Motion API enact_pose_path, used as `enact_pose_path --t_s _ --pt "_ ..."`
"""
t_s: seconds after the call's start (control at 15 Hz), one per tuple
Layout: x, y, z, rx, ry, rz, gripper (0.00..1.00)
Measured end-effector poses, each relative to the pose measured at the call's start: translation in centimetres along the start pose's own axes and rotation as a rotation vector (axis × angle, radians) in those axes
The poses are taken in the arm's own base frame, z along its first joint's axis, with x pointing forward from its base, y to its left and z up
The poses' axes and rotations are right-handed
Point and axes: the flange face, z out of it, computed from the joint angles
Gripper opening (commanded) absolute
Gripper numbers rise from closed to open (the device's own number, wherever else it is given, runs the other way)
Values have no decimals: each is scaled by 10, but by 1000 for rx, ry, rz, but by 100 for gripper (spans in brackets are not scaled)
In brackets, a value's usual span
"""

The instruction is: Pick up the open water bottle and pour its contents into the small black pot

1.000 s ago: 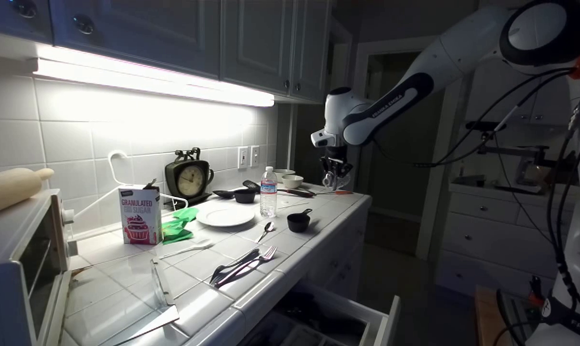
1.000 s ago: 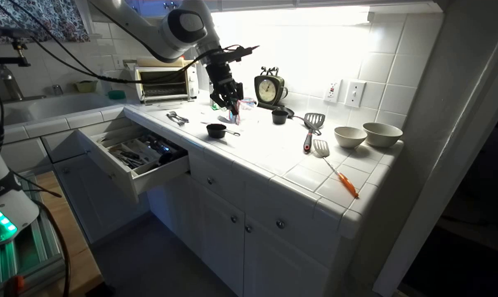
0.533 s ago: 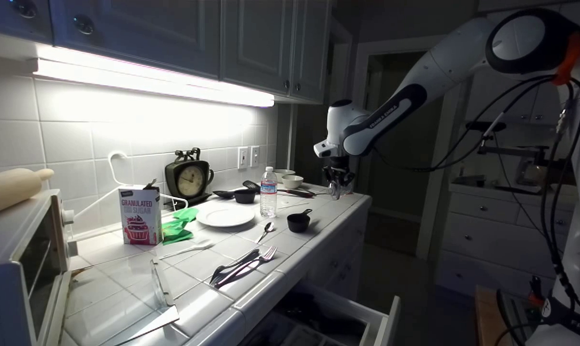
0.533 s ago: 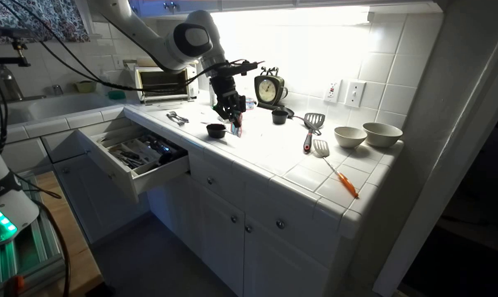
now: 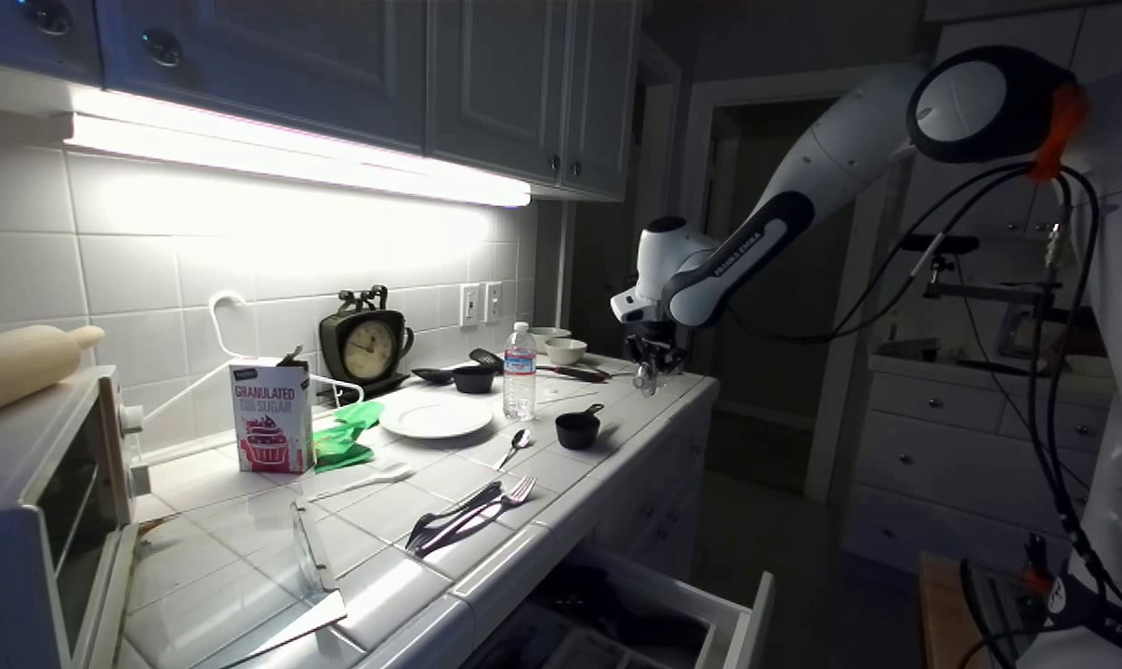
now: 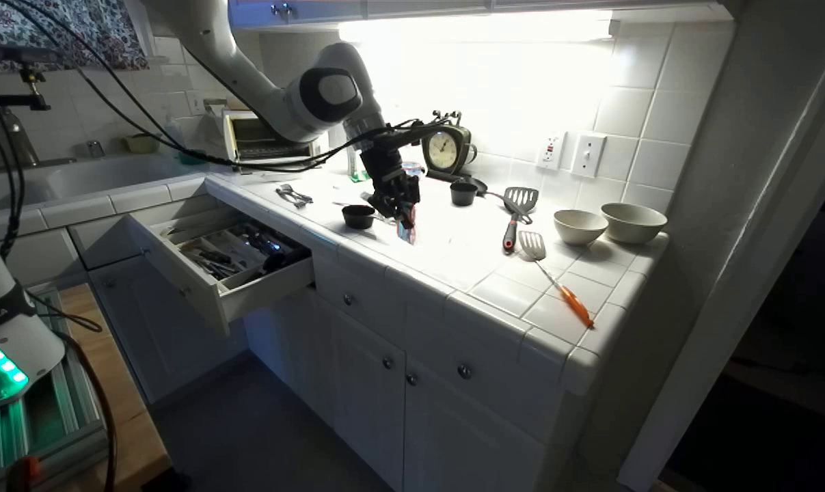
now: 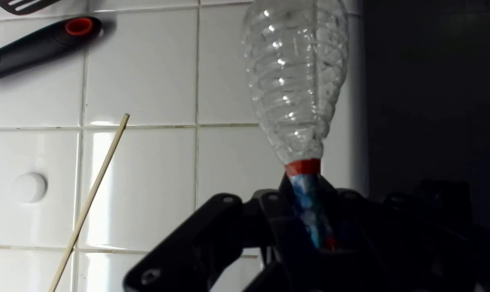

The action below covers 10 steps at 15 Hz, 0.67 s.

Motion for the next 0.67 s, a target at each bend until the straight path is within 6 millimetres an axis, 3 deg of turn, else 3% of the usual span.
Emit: enact_pose_path --t_s 0.67 --pt "10 -1 32 -36 -24 13 2"
